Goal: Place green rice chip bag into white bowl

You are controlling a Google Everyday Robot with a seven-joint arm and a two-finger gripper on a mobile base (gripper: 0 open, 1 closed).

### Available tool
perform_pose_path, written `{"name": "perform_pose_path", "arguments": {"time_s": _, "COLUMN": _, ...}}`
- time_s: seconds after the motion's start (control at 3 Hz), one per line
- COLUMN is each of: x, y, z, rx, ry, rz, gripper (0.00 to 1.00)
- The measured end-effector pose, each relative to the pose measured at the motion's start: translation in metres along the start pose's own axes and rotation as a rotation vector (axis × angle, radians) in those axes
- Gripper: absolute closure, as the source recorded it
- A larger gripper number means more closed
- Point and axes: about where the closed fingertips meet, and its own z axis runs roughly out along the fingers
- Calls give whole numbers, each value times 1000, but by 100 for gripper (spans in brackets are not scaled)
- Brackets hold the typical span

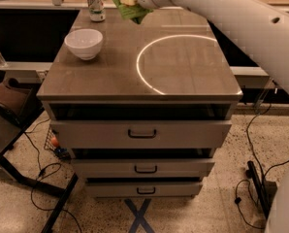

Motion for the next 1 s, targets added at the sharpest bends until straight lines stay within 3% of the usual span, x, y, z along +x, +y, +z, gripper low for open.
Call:
{"name": "perform_pose_path", "arguments": {"time_s": 0.33, "x": 0, "y": 0, "z": 0, "rx": 0, "ry": 0, "rz": 0, "gripper": 100}}
{"name": "perform_pose_path", "arguments": {"time_s": 1.0, "x": 4, "y": 30, "z": 59, "rx": -70, "ry": -74, "rz": 36, "gripper": 100}}
